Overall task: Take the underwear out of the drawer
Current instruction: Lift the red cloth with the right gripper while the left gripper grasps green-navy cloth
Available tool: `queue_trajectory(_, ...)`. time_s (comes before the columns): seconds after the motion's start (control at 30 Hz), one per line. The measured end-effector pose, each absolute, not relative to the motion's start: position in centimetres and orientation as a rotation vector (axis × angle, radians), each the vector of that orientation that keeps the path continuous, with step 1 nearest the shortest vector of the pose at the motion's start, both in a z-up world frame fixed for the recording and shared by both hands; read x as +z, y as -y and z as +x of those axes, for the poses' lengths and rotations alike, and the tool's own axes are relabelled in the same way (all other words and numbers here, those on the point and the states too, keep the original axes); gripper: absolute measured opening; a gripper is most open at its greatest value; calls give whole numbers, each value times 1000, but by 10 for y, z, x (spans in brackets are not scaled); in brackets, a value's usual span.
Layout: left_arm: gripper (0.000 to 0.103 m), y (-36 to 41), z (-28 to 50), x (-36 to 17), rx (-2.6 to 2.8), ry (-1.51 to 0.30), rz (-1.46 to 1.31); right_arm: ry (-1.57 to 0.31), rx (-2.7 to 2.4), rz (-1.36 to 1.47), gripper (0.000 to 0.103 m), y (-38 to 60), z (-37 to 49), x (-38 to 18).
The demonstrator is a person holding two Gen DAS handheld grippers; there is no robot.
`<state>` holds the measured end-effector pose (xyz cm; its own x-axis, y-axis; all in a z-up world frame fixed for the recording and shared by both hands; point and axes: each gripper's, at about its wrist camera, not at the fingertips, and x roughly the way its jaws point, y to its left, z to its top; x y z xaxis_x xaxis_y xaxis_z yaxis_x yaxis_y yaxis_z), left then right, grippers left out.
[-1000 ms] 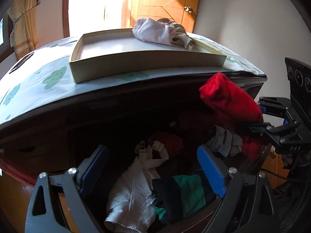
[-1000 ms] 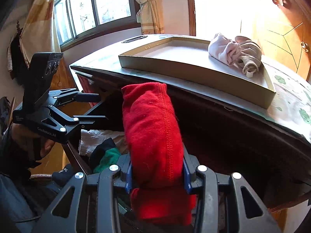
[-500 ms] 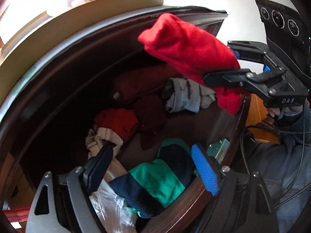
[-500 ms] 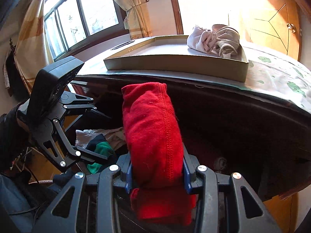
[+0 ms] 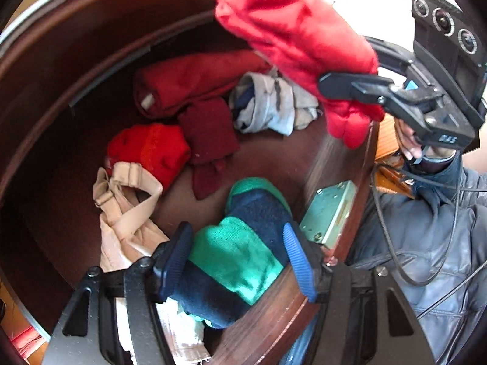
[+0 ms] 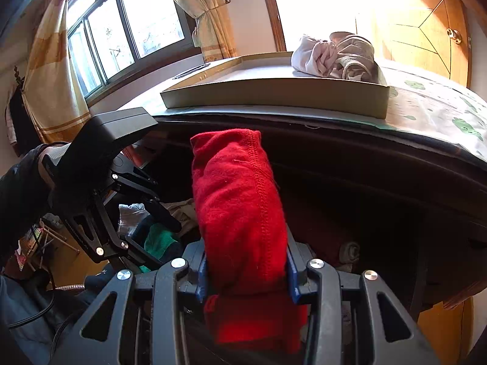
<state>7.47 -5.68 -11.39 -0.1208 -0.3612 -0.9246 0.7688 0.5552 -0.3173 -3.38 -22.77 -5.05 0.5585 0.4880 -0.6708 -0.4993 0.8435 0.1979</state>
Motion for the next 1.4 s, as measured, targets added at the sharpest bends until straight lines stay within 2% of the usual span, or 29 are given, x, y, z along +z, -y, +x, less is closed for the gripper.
queue_trajectory(0.33, 63, 71, 79, -131, -998, -1438, 390, -799, 593, -13, 42, 222, -34, -57)
queue_trajectory(0.37, 59, 71, 78, -130, -998, -1436, 392, -799, 592, -10, 42, 222, -34, -57)
queue_trajectory(0.43, 36, 71, 73, -127, -1025, -1436, 374, -798, 591, -3, 42, 223, -35, -58)
queue_trajectory(0.5, 26, 70, 68, -122, -1030, -1413, 380, -796, 590, 3, 42, 223, -35, -58)
queue_trajectory(0.6, 20, 61, 61, -114, -1010, -1373, 357, -788, 587, 12, 42, 225, -37, -58)
queue_trajectory(0.97, 19, 20, 23, -70, -893, -1095, 187, -764, 566, 53, 42, 228, -39, -57)
queue_trajectory(1.4, 18, -11, 14, -51, -648, -887, -4, -728, 543, 109, 42, 235, -42, -52)
